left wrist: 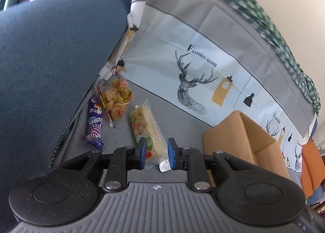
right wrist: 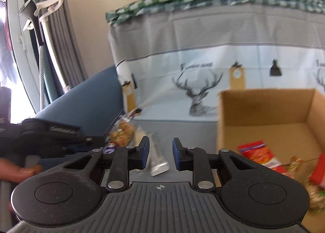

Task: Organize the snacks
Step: 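Move both tools back toward the remaining snacks on the sofa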

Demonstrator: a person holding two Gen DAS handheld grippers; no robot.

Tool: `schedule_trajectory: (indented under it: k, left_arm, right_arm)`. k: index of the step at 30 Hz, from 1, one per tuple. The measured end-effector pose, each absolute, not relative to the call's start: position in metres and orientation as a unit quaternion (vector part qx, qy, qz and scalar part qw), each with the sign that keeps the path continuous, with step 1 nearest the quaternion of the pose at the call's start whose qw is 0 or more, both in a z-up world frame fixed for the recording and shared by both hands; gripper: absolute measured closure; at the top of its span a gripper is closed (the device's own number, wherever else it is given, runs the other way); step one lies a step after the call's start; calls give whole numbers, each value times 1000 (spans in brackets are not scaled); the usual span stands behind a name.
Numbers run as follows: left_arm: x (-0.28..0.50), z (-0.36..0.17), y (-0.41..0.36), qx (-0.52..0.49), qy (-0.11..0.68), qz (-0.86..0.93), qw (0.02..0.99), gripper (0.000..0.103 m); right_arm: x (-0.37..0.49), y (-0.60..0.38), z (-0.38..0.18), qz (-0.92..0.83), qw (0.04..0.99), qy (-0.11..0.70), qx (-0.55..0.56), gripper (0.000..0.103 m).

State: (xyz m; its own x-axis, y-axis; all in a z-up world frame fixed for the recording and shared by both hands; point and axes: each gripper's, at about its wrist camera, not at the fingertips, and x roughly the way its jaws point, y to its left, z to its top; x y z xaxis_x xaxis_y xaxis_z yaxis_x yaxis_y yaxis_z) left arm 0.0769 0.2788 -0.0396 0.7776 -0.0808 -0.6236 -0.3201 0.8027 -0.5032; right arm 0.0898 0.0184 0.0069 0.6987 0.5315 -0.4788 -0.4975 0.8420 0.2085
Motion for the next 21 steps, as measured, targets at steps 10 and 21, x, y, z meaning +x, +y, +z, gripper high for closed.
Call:
schedule_trajectory:
  k: [10,21]
  left_arm:
    - [132,-93,293,-375,374,51,847,44]
    - [169,-120,280,-331,432,46,838,55]
  right_arm:
    - [104,56,-13,268,914,304,14,76]
    - [127,84,-37,235,914,331,6,68]
